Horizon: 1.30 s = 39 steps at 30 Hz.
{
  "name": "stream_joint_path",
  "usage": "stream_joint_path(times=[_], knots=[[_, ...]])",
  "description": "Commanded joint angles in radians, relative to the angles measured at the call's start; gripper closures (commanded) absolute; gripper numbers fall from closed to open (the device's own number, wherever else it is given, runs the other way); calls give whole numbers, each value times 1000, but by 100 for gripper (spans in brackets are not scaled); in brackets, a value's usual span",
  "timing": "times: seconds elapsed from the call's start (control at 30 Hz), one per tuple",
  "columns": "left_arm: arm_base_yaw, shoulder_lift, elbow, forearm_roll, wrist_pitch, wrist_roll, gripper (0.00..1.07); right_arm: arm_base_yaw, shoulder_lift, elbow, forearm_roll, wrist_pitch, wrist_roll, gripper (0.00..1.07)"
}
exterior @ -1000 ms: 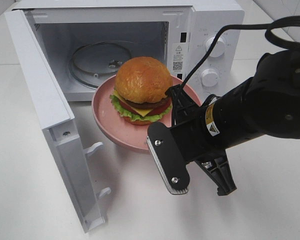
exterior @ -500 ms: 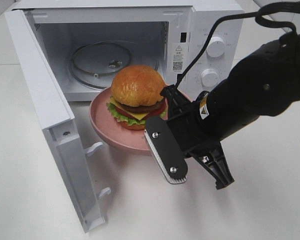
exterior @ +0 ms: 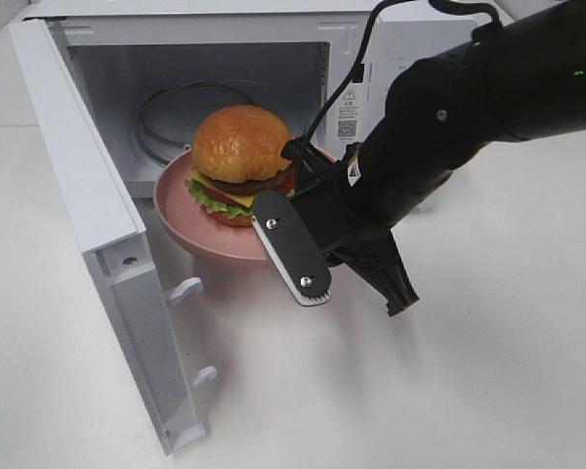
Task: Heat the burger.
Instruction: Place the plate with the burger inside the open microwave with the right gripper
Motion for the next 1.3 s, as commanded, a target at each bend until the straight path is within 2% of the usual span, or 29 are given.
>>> stream_joint_path(times=[0.03, 0.2, 0.3, 0.6, 0.63, 0.7, 0.73, 0.77, 0.8, 0.83, 0.87, 0.97, 1.0, 1.17, 1.2, 1.3], knots=[[3, -19, 0, 3, -8, 0, 106, -15, 36, -98, 8, -15, -14, 107], [3, -19, 0, 3, -8, 0, 106, -15, 64, -150, 7, 13, -13, 107], [3, -19, 0, 3, -8, 0, 106, -15, 116, -238, 7, 19, -17, 107], [3, -19, 0, 3, -8, 0, 106, -15, 219, -383, -3, 58, 3, 107], [3, -19, 0, 3, -8, 0, 106, -15, 253, -439, -3, 98, 27, 107], [3, -19, 0, 3, -8, 0, 106, -15, 253, -439, -3, 98, 27, 107], [3, -19, 0, 3, -8, 0, 106, -15, 286, -488, -3, 135, 50, 107], [3, -19, 0, 3, -8, 0, 106, -15, 286, -488, -3, 135, 50, 107], [3, -19, 0, 3, -8, 0, 106, -15, 323, -550, -3, 167, 79, 107], [3, -19, 0, 3, -8, 0, 106, -15, 323, -550, -3, 167, 79, 107], [3, -19, 0, 3, -8, 0, 106, -15, 356, -615, -3, 205, 109, 107], [3, -19, 0, 3, -8, 0, 106, -19, 388, -662, -3, 236, 132, 107], [3, -19, 0, 3, -8, 0, 106, -27, 435, -735, -2, 259, 161, 107], [3, -19, 0, 3, -8, 0, 106, -50, 472, -787, -2, 274, 194, 107], [3, -19, 0, 3, -8, 0, 106, -74, 504, -835, 0, 289, 248, 107], [3, -19, 0, 3, -8, 0, 106, -76, 513, -845, 2, 296, 258, 107]])
